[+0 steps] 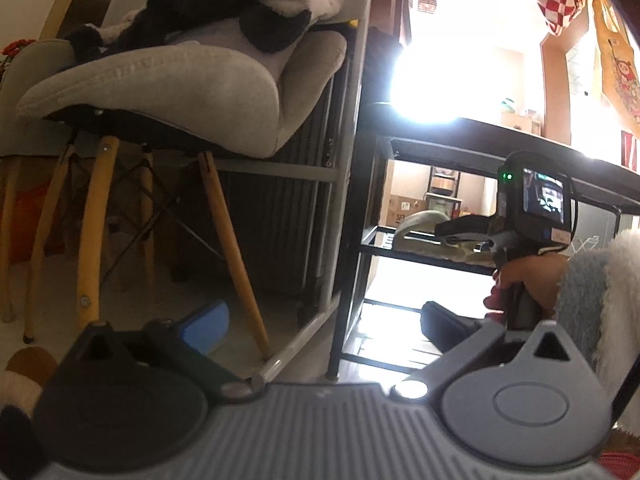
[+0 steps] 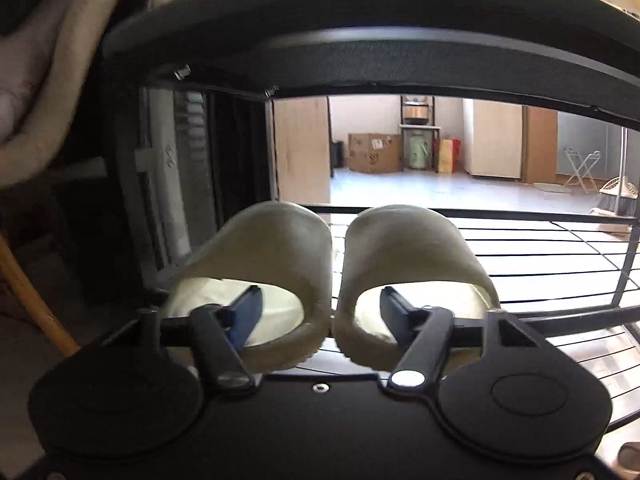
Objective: Organize scattered shoes
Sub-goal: 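Lower the slide pair onto the rack shelf and open the right tool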
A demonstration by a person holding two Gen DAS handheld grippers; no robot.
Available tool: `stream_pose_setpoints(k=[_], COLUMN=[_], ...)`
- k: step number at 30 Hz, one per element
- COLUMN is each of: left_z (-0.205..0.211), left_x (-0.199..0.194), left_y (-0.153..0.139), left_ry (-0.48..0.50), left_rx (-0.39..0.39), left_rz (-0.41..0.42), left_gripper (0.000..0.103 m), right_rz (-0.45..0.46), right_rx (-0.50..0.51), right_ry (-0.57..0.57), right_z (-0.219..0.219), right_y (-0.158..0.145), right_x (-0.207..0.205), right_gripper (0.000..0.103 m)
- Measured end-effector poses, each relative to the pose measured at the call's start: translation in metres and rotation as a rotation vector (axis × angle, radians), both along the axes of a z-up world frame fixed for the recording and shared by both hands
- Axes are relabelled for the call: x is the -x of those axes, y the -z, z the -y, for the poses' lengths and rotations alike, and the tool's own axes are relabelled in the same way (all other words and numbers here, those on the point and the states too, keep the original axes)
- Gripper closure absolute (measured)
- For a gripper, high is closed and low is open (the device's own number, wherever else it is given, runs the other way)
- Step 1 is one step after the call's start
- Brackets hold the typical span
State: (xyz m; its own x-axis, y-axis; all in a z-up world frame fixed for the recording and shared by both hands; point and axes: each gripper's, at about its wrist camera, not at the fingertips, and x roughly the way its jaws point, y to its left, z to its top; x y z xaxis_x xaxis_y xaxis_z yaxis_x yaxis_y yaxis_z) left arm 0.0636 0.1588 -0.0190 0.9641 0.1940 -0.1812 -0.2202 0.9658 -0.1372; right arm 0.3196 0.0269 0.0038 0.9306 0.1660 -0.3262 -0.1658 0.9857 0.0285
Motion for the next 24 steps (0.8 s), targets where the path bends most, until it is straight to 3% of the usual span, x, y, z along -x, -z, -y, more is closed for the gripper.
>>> stream_pose_setpoints(k=[4,9,16,19,24], left_z=[-0.002,-0.001,-0.006,-0.008,-0.005], left_x=[-0.001,-0.002,-0.004,-0.005,-0.005], left_y=[0.001,0.004,0.005,0.007,0.010], left_ry=[-0.010,-0.011,-0.020,-0.025,-0.019], left_rx=[-0.001,-0.005,0.001,0.006,-0.013], left_rz=[-0.001,-0.008,-0.011,-0.016,-0.020], left_gripper=[0.000,0.000,0.000,0.000,0.000], right_rz=[-0.016,0.007,0.175,0.208,0.182], right_rx=[0.025,0.053,0.245,0.246,0.177], right_ry=[0.006,-0.012,0.009,0.010,0.033], right_z=[-0.008,-0.034,-0.076,-0.077,-0.075], right_y=[-0.001,0.001,0.031,0.037,0.030], right_x=[-0.013,-0.026,-0.004,-0.003,-0.035], right_gripper=[0.070,0.072,0.075,0.075,0.075])
